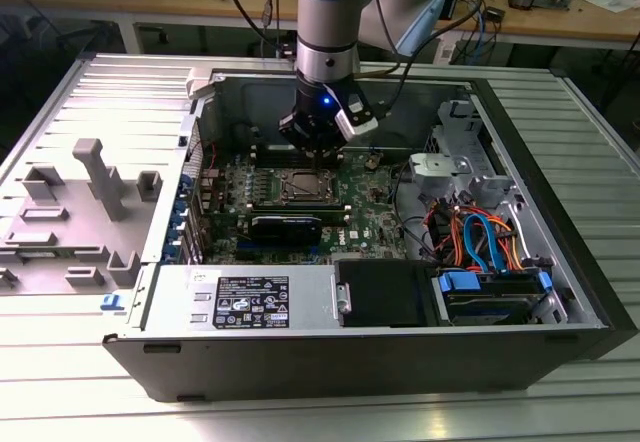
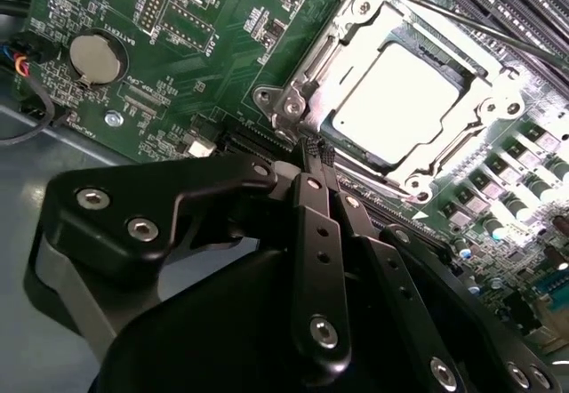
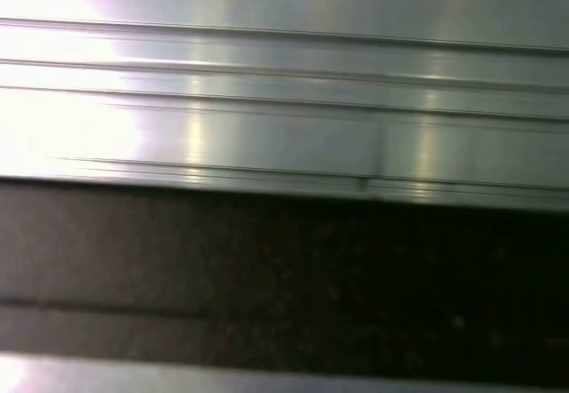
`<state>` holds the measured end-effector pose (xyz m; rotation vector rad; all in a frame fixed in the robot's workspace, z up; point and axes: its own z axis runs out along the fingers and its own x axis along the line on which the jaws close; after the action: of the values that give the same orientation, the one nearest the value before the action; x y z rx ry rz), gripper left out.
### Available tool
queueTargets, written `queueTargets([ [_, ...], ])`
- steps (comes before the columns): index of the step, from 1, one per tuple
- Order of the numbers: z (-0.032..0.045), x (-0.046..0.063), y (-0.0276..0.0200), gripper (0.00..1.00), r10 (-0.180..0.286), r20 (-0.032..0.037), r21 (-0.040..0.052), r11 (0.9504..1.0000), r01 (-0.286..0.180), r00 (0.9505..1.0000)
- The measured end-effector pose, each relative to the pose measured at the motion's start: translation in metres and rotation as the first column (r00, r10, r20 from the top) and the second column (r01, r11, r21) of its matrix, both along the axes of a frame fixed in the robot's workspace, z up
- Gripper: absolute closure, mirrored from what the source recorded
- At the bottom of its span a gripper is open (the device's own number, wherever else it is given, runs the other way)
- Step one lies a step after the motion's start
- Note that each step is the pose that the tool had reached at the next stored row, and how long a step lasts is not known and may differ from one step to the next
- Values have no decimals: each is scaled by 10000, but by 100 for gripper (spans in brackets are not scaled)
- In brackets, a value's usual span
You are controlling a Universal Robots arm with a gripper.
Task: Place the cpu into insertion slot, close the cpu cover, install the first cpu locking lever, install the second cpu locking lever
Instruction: 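Install the first cpu locking lever, then install the second cpu locking lever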
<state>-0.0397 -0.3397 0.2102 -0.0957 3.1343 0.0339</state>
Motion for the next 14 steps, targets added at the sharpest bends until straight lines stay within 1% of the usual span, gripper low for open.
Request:
queueTargets([
  [11, 0, 0, -2, 89, -10, 1, 2, 10000, 10, 10000],
  [14, 0, 0, -26, 89, -10, 0, 0, 10000, 10, 10000],
])
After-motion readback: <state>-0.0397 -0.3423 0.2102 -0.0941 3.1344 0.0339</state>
